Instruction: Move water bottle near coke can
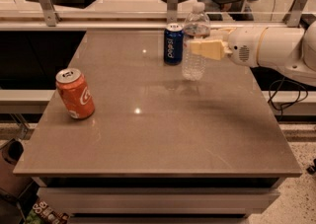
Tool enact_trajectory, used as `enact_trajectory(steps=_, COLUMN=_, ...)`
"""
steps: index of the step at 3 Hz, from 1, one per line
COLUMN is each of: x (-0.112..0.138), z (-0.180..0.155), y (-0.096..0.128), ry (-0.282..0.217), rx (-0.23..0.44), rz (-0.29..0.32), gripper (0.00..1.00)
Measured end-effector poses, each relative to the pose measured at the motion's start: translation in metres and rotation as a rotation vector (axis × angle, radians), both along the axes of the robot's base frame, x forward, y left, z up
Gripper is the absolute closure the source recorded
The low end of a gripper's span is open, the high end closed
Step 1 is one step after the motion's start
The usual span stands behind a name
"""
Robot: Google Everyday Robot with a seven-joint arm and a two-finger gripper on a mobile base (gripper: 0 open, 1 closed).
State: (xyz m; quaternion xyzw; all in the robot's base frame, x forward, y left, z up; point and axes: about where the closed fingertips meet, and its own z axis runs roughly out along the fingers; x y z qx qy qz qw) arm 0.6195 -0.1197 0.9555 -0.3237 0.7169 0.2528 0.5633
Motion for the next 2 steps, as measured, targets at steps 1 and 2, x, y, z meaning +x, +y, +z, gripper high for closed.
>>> enact_trajectory(steps=1, x=-0.018, z=0.0, y=0.02, ry=0.008, rx=-0.002, rz=0.026, gripper=1.0)
enact_trajectory(steps=2, x=-0.035, z=0.0, y=0.039, ry=0.013, rx=-0.005, rz=0.045, gripper=1.0)
